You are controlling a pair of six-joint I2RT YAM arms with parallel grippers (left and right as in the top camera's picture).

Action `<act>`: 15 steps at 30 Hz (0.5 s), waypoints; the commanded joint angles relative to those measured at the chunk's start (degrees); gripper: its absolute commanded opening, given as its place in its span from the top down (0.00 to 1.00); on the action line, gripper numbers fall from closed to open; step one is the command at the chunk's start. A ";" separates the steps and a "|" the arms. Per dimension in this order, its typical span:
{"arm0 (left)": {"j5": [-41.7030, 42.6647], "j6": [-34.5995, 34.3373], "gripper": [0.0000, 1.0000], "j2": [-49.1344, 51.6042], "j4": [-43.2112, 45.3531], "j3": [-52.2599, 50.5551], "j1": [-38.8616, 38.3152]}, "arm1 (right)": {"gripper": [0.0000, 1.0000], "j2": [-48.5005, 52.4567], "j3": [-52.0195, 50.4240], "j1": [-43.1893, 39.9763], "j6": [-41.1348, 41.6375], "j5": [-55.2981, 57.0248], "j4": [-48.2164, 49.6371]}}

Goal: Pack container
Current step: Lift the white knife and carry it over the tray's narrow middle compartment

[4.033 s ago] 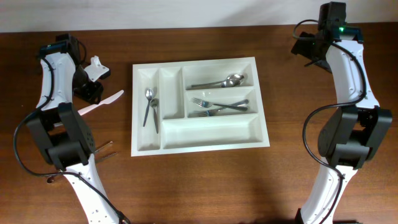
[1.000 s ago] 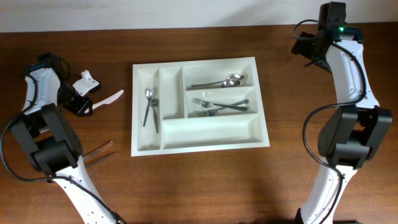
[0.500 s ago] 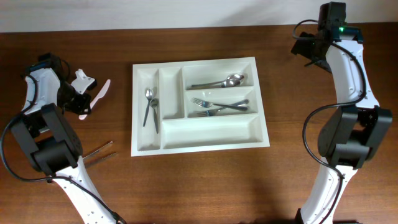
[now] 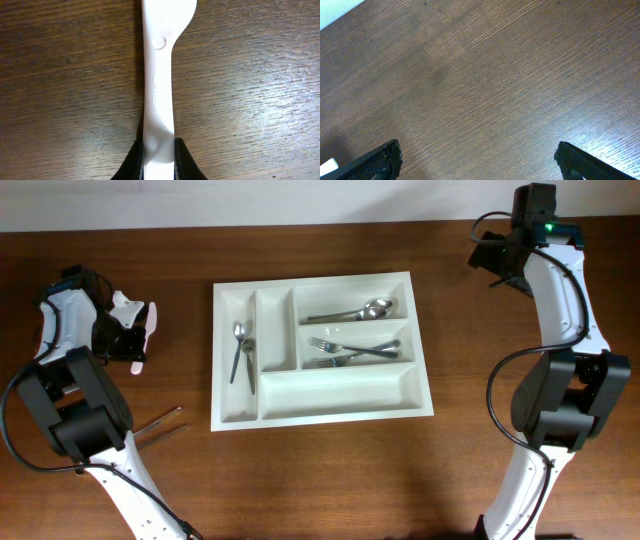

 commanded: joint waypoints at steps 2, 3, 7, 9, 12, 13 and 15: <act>0.44 -2.27 0.98 -0.26 -0.09 -1.36 0.04 | 0.01 0.74 0.92 -0.02 0.09 0.09 0.00; 0.44 -2.27 0.98 -0.28 -0.09 -1.36 0.04 | 0.01 0.74 0.92 -0.02 0.09 0.09 0.00; 0.42 -2.27 0.98 -0.28 0.07 -1.33 0.04 | 0.01 0.74 0.92 -0.02 0.09 0.09 0.00; 0.42 -2.27 0.98 -0.28 0.26 -1.33 0.04 | 0.01 0.74 0.92 -0.02 0.09 0.09 0.00; 0.42 -2.29 0.98 -0.28 0.26 -0.83 0.04 | 0.01 0.74 0.92 -0.02 0.09 0.09 0.00; 0.42 -2.56 0.98 -0.31 0.24 -0.48 0.04 | 0.01 0.74 0.92 -0.02 0.09 0.09 0.00; 0.42 -2.67 0.98 -0.31 -0.20 0.70 0.04 | 0.01 0.74 0.92 -0.02 0.09 0.09 0.00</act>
